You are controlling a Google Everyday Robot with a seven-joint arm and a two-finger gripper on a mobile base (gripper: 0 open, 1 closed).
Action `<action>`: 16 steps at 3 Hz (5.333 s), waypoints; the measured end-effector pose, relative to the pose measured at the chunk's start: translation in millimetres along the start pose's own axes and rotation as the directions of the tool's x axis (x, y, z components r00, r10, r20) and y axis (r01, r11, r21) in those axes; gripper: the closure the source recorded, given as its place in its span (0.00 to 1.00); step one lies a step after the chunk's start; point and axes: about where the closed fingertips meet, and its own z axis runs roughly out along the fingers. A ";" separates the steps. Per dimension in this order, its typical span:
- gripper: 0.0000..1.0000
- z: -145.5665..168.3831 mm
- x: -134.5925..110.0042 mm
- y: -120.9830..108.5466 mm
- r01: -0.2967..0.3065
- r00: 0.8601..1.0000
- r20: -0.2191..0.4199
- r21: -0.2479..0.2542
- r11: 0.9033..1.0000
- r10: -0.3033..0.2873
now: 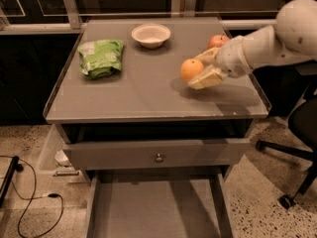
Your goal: Place orange into middle drawer
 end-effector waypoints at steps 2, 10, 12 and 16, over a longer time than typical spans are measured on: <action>1.00 -76.4 22.9 79.7 0.039 0.999 -0.026 0.072 0.997 -0.037; 1.00 131.5 232.4 276.5 -0.195 0.955 -0.238 -0.064 0.979 0.174; 1.00 141.7 238.5 281.2 -0.220 0.951 -0.240 -0.087 0.972 0.194; 1.00 231.4 327.2 324.0 -0.373 0.884 -0.339 -0.094 0.923 0.323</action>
Offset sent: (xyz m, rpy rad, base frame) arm -0.1637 -0.0907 0.0020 -0.0609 -0.0916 -0.0887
